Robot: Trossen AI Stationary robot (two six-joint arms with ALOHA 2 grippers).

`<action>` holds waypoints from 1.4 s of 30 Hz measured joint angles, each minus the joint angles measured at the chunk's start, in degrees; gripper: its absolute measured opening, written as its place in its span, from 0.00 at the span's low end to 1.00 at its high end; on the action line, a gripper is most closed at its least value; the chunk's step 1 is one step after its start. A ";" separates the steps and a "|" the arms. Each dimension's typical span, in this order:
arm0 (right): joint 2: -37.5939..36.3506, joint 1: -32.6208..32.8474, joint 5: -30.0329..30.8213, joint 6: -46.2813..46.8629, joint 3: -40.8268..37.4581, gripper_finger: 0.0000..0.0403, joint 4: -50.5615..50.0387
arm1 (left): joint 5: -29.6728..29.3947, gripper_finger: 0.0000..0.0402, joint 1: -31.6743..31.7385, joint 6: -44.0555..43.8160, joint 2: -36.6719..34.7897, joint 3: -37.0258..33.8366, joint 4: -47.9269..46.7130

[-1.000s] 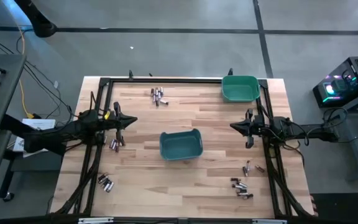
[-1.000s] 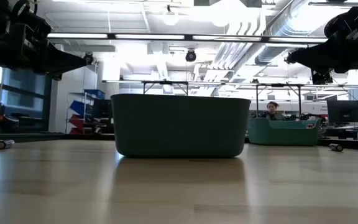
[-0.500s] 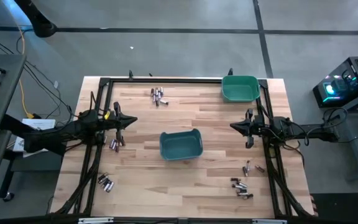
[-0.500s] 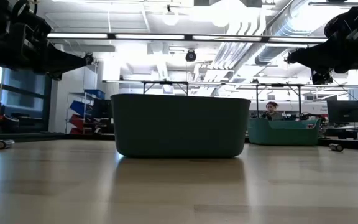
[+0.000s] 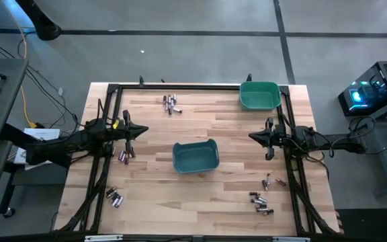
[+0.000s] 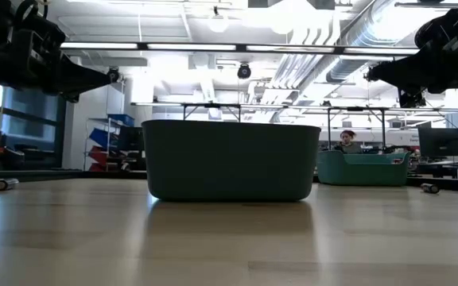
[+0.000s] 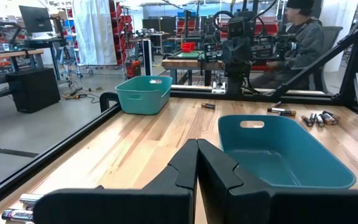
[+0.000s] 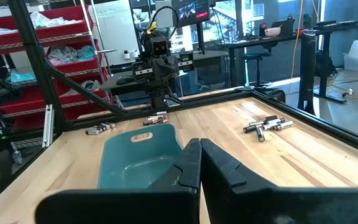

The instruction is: Sort batteries

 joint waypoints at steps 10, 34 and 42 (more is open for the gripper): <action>0.00 0.01 0.01 -0.02 0.00 0.00 0.00 | 0.79 0.00 0.00 -8.73 -0.02 0.01 1.06; 0.00 -0.01 0.02 0.00 0.00 0.00 0.00 | 0.78 0.01 -0.07 -2.66 10.04 7.85 30.33; 0.00 -0.01 0.02 -0.01 0.00 0.00 0.00 | -9.69 0.13 -0.04 7.73 26.78 20.79 16.41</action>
